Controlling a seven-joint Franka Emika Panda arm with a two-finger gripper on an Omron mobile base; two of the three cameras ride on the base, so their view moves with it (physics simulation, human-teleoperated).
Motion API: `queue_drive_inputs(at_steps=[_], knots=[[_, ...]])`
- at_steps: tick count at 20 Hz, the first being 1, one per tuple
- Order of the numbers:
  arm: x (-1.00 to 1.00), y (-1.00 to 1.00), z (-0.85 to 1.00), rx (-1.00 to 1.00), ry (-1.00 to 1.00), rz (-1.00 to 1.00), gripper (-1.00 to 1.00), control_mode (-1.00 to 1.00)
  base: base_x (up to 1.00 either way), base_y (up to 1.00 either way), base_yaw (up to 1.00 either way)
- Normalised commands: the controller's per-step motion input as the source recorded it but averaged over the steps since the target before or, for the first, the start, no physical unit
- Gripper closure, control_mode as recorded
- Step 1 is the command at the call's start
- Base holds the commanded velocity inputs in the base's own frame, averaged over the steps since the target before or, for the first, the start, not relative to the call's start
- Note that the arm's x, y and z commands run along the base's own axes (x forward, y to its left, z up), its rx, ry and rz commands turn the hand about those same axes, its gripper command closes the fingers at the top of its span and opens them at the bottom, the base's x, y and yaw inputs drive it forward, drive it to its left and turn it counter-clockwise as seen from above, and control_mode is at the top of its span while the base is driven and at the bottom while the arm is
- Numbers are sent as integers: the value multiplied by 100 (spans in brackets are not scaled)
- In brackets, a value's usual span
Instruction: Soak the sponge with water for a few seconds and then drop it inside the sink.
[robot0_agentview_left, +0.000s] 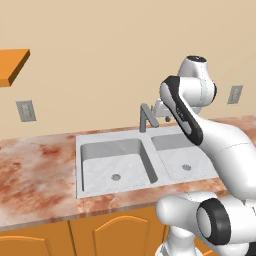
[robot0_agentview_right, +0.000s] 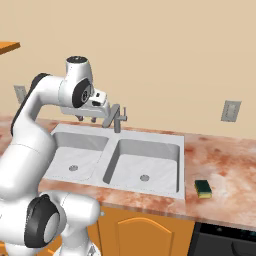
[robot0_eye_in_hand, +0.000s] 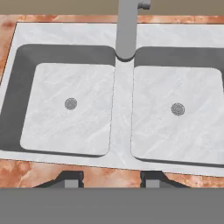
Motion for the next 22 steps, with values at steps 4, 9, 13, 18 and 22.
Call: queue_drive_inputs(at_steps=[4, 9, 13, 18, 22], knots=[[0, -13, -1, 0, -5, 0, -100, -100, 0, 0, 0], [0, -27, -11, 0, -4, 0, -100, -100, 0, 0, 0], [0, -43, -4, 0, -1, 0, -100, -100, 0, 0, 0], [-1, -7, 0, 0, 0, 0, -100, -100, 0, 0, 0], [0, -7, 8, 0, 0, 0, -100, -100, 0, 0, 0]])
